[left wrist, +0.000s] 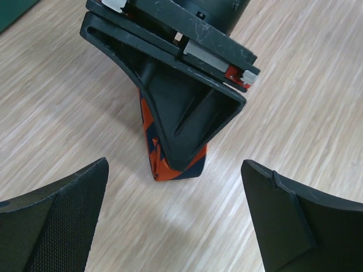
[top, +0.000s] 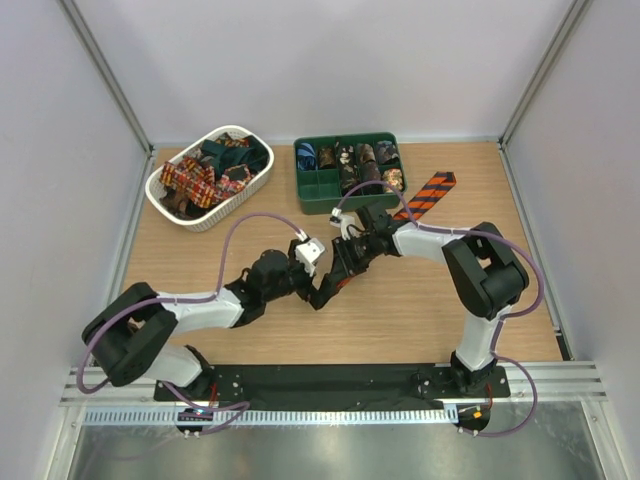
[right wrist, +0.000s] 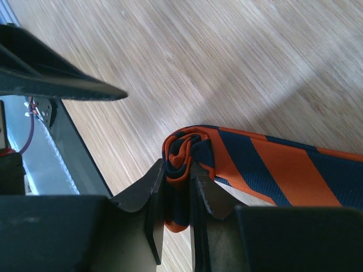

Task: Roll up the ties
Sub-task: Roll the tie

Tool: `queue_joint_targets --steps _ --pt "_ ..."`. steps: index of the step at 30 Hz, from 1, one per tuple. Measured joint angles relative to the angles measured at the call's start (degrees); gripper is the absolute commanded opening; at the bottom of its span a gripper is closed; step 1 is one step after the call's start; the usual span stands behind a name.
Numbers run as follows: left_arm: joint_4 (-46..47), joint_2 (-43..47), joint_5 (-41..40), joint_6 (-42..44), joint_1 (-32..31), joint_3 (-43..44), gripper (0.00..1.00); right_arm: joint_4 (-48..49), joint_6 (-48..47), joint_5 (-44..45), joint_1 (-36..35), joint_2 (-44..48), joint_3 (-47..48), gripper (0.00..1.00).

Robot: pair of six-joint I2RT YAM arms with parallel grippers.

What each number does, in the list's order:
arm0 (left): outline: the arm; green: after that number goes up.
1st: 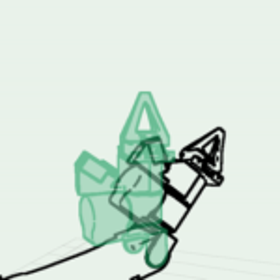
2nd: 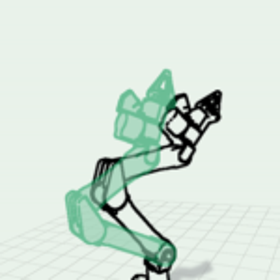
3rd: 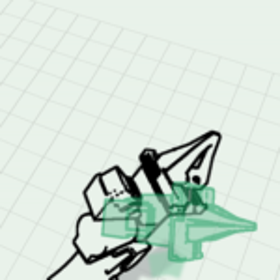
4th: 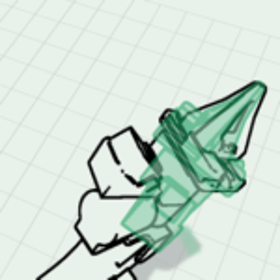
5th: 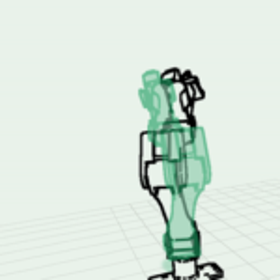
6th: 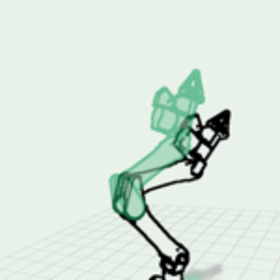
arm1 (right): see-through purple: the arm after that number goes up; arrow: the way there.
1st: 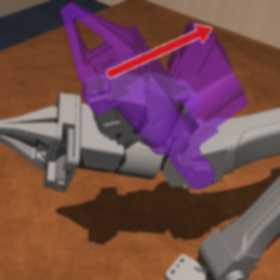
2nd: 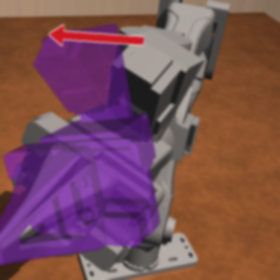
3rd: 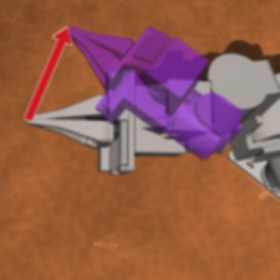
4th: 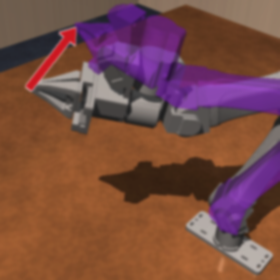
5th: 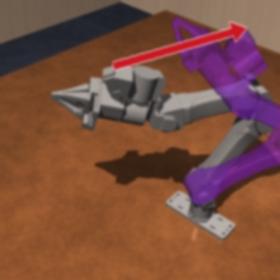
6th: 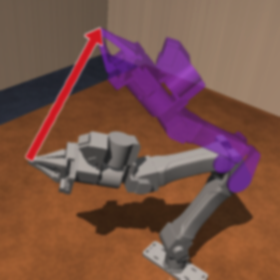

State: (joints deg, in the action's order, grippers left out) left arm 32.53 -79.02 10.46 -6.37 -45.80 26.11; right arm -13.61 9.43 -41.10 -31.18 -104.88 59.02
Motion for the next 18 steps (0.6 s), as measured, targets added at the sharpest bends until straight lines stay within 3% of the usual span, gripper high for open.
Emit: queue_joint_targets --steps 9,18 --pt "-1.5 -9.2 0.2 6.2 -0.8 8.0 0.93 -0.1 0.2 -3.2 1.6 -2.4 1.0 0.13" --pt "-6.3 -15.5 0.0 9.4 -2.8 13.5 0.7 -0.2 0.4 -5.6 2.9 -4.4 2.0 0.13"
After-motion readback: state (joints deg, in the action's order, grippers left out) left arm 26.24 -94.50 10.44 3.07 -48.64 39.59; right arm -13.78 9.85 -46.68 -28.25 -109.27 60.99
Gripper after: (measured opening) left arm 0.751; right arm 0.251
